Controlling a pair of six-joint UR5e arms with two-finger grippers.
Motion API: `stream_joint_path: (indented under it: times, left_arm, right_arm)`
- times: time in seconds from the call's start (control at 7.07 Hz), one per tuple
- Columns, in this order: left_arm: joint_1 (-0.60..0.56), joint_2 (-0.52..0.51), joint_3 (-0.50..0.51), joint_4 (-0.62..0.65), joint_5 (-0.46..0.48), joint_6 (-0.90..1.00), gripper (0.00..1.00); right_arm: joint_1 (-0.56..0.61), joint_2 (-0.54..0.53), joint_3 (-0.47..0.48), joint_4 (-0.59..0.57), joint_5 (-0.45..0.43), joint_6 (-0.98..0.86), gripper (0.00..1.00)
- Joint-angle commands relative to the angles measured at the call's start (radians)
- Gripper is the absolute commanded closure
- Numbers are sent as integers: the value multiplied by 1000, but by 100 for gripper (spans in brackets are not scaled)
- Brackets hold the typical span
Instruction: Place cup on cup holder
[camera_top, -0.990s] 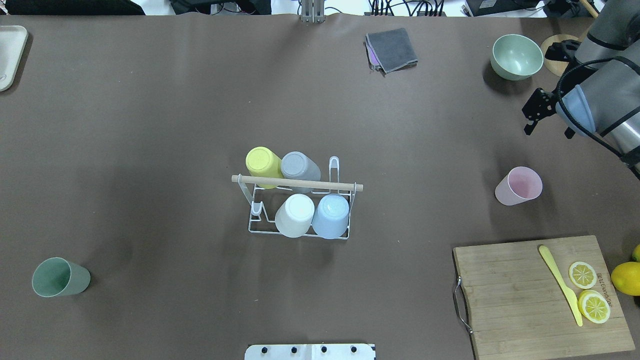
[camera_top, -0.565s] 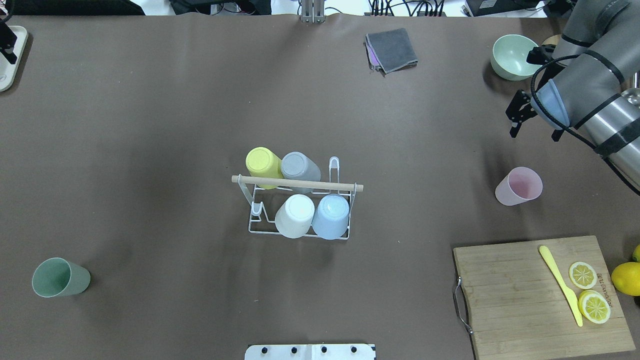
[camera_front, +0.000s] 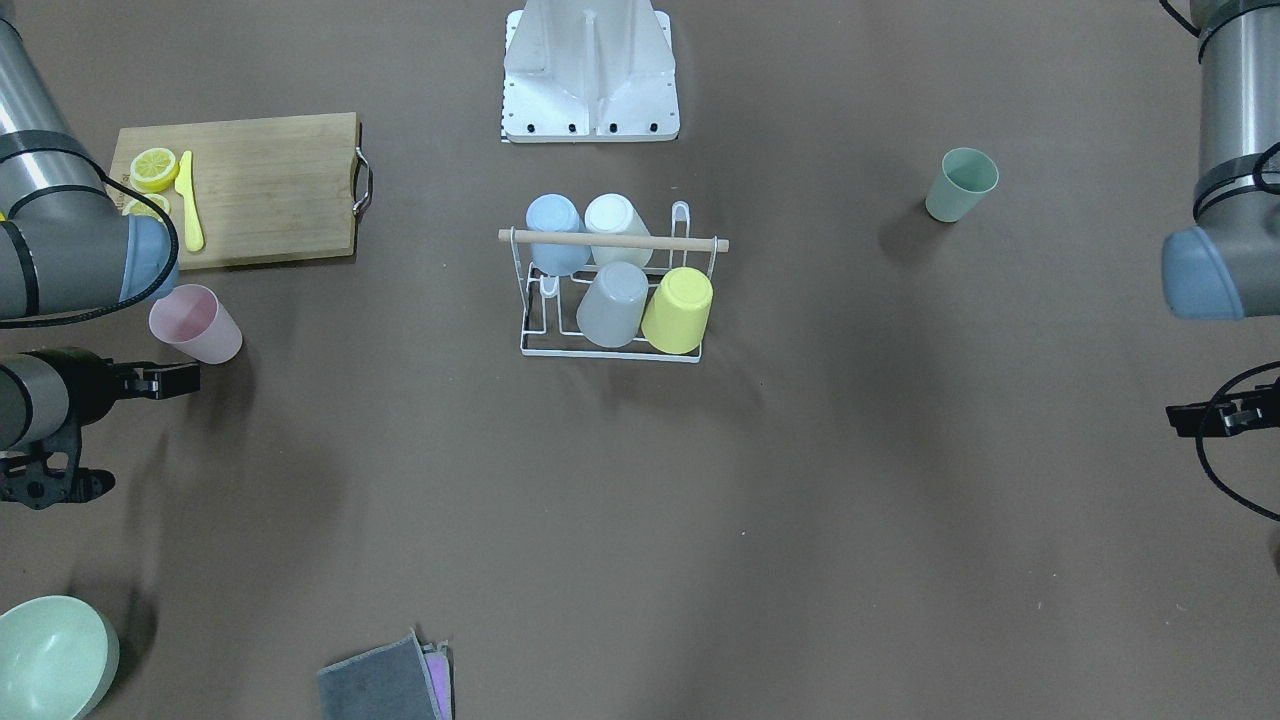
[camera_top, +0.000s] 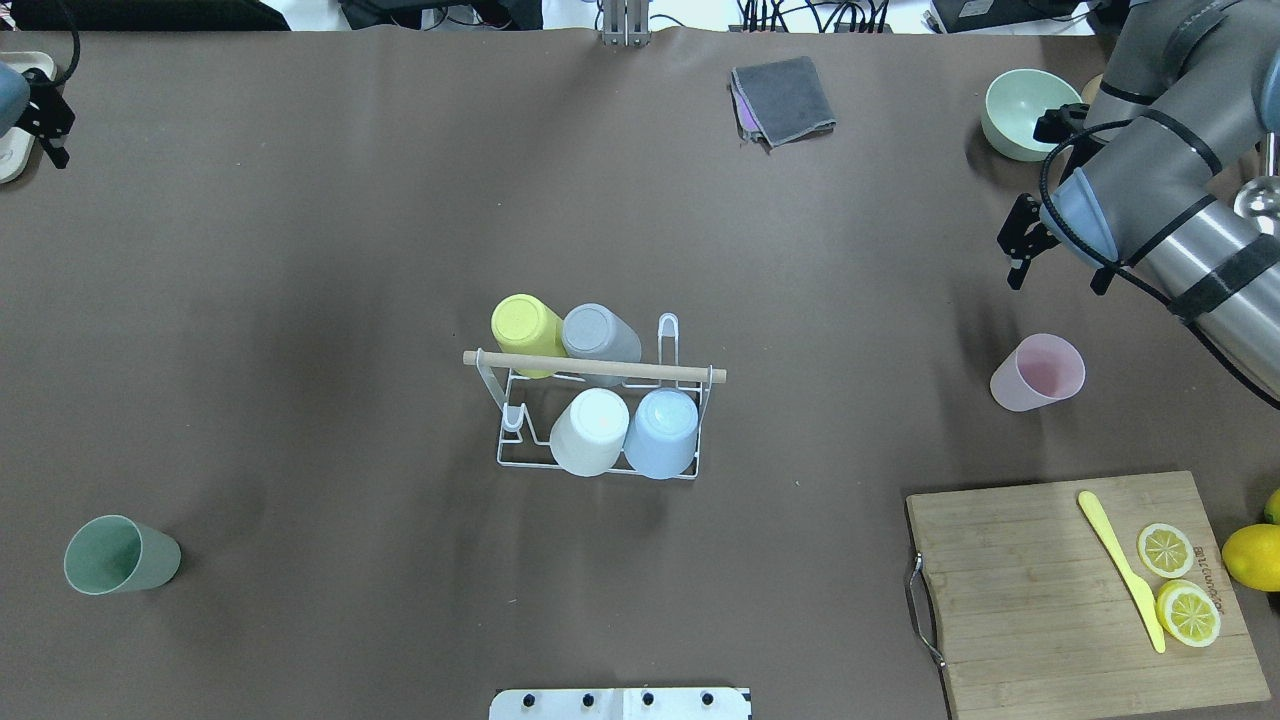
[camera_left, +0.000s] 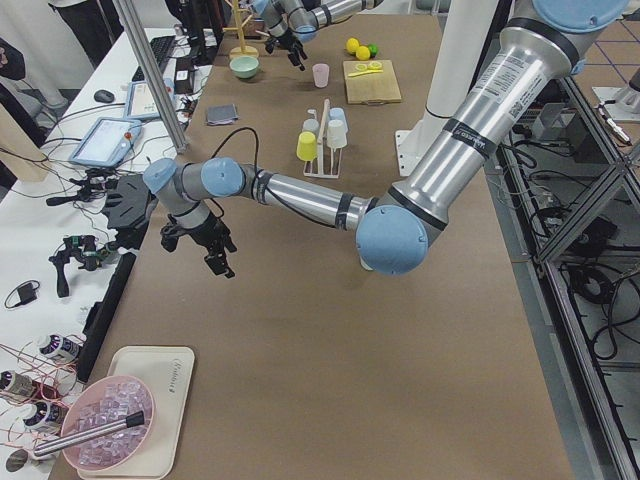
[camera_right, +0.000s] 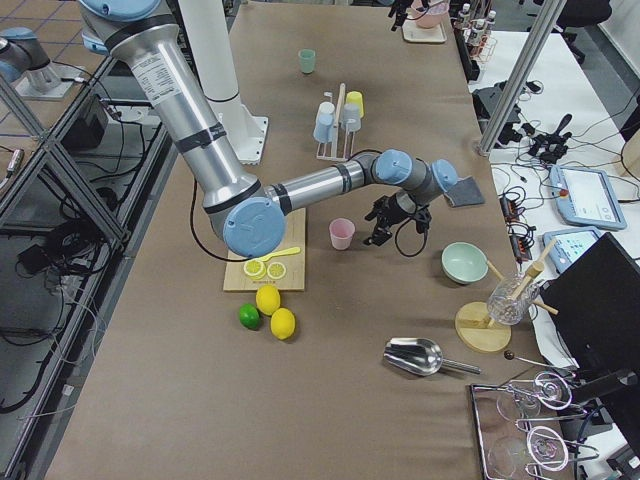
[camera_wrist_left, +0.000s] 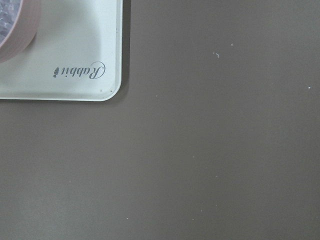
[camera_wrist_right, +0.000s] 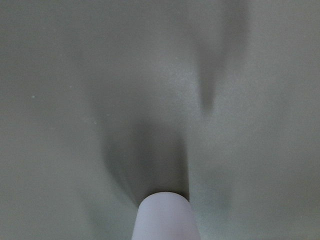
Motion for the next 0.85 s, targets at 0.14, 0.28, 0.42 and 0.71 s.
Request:
stream_joint_path:
  times: [0.14, 0.28, 0.42, 0.71]
  left_arm:
    - [73, -15, -4, 124, -1, 15, 2]
    - [116, -20, -7, 173, 0, 10, 2]
    - [118, -35, -9, 212, -16, 10, 2]
    - [124, -38, -14, 214, -76, 23, 2]
  right_arm:
    - [-39, 4, -38, 2, 0, -18, 1]
    - [-40, 6, -38, -1, 1, -18, 1]
    - [-54, 6, -40, -1, 1, -18, 1]
    - [-68, 10, -43, -1, 7, -15, 1]
